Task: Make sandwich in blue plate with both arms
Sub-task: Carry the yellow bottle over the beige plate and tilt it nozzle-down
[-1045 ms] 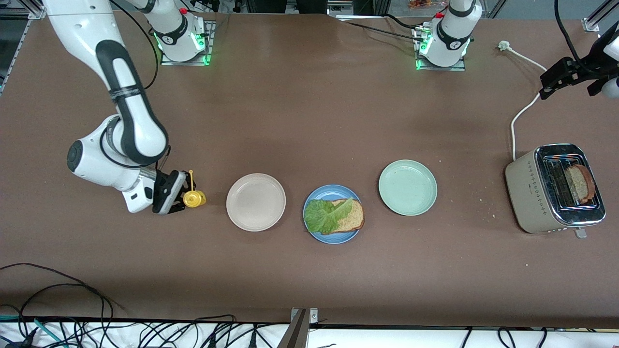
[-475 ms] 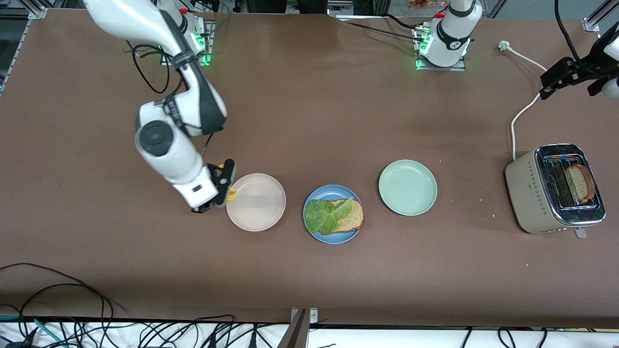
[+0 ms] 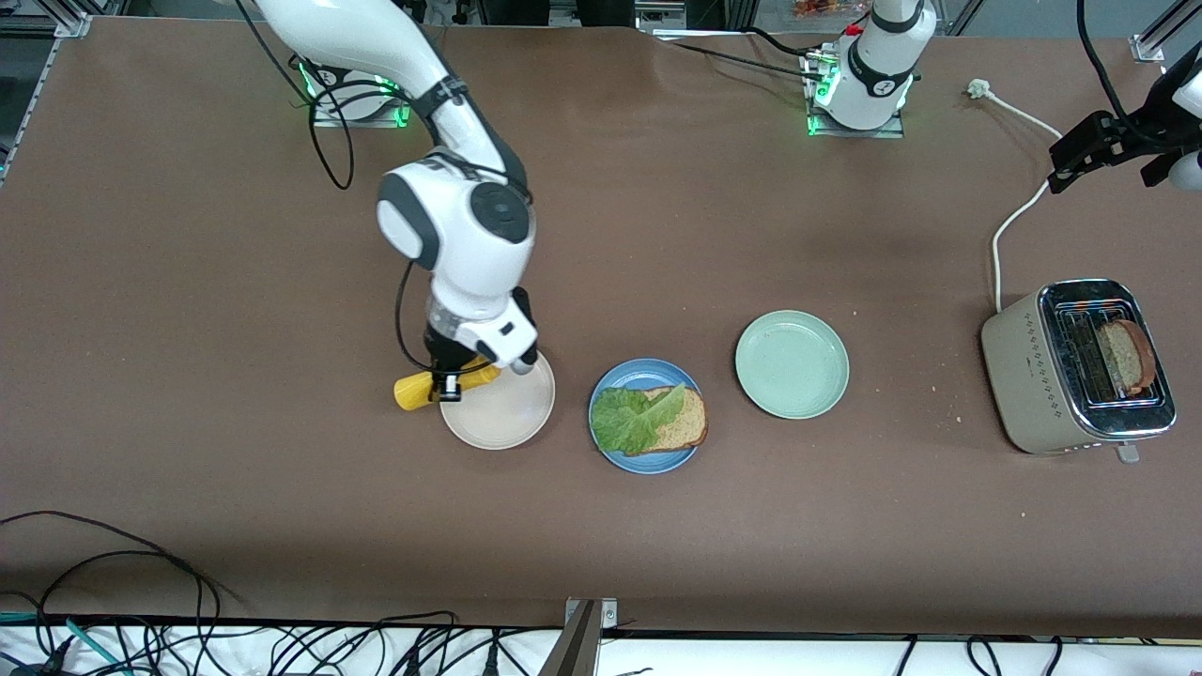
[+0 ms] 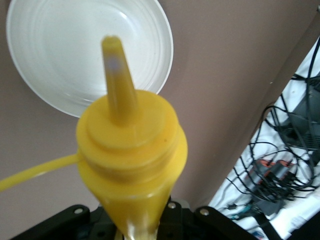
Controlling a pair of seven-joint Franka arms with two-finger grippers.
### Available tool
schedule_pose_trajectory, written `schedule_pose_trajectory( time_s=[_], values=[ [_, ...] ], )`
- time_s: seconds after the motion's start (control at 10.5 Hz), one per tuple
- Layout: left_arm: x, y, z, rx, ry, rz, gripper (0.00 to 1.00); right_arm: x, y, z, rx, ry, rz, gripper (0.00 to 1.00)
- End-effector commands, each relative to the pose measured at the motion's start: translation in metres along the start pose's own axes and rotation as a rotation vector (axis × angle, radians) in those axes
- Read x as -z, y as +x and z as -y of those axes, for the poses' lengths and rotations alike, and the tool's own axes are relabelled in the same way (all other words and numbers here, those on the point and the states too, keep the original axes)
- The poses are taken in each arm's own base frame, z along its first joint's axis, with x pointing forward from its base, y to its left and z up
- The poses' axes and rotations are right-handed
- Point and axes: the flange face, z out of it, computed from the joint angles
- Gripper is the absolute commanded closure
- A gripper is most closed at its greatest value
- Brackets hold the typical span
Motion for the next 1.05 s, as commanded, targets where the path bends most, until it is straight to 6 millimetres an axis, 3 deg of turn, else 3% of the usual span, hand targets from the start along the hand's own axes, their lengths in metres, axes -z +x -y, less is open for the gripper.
schedule_pose_trajectory(
  time_s=[0.0, 0.29, 0.38, 0.57, 0.76, 0.95],
  values=[
    [0.005, 0.001, 0.001, -0.013, 0.010, -0.009, 0.00, -0.007, 0.031, -0.010, 0.040, -0.060, 0.130, 0.75],
    [0.005, 0.001, 0.001, -0.011, 0.010, -0.007, 0.00, 0.015, 0.100, 0.014, 0.236, -0.246, 0.326, 0.75],
    [0.005, 0.001, 0.001, -0.011, 0.010, -0.007, 0.00, 0.023, 0.115, 0.014, 0.217, -0.317, 0.421, 0.75],
    [0.005, 0.001, 0.001, -0.011, 0.010, -0.008, 0.00, 0.018, 0.127, 0.010, 0.088, -0.334, 0.543, 0.75],
    [0.005, 0.001, 0.002, -0.010, 0.010, -0.007, 0.00, 0.023, 0.152, 0.023, 0.064, -0.433, 0.620, 0.75],
    [0.005, 0.001, 0.002, -0.010, 0.010, -0.007, 0.00, 0.020, 0.163, 0.033, 0.042, -0.450, 0.643, 0.75]
  ],
)
